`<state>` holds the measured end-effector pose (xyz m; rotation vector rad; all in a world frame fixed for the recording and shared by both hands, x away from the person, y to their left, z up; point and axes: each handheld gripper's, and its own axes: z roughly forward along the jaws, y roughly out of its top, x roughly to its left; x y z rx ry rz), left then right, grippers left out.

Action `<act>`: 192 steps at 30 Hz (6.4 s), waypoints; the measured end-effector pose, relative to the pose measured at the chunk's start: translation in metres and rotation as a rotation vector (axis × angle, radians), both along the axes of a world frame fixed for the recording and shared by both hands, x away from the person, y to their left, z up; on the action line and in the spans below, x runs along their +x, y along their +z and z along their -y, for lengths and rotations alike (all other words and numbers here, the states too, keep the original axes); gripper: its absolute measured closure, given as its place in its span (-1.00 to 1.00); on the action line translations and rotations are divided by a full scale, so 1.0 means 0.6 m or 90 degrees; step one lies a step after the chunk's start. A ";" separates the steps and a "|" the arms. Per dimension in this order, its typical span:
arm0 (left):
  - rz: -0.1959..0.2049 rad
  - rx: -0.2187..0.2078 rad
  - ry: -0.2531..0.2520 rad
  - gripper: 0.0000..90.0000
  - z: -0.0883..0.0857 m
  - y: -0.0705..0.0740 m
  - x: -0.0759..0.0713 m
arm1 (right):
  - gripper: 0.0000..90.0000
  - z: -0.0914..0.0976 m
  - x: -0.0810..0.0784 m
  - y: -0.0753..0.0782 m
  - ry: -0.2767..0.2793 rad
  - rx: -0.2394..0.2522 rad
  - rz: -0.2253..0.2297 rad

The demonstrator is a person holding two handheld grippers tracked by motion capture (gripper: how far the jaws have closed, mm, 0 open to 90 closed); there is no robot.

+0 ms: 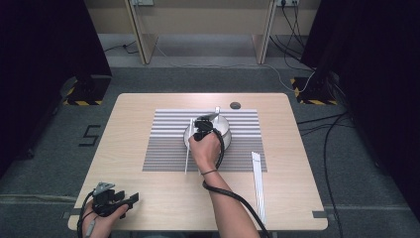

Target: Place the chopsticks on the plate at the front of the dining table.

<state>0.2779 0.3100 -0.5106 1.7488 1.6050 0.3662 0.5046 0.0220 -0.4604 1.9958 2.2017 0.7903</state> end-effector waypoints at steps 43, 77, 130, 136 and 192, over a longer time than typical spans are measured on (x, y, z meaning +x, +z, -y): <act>0.003 0.002 -0.003 -0.17 0.006 0.000 0.000 | 0.74 0.018 -0.092 0.029 0.099 -0.053 -0.096; 0.000 0.000 -0.006 -0.17 0.006 0.000 0.001 | 0.90 0.016 -0.088 0.015 0.050 -0.039 -0.116; 0.002 0.000 -0.006 -0.17 0.007 0.000 0.001 | 0.73 0.032 -0.105 0.010 0.098 -0.054 -0.127; 0.002 0.000 -0.006 -0.17 0.007 0.000 0.001 | 0.72 0.025 -0.106 0.010 0.103 -0.052 -0.126; 0.003 0.002 -0.005 -0.17 0.008 -0.001 0.001 | 0.61 0.035 -0.107 0.032 0.115 -0.032 -0.096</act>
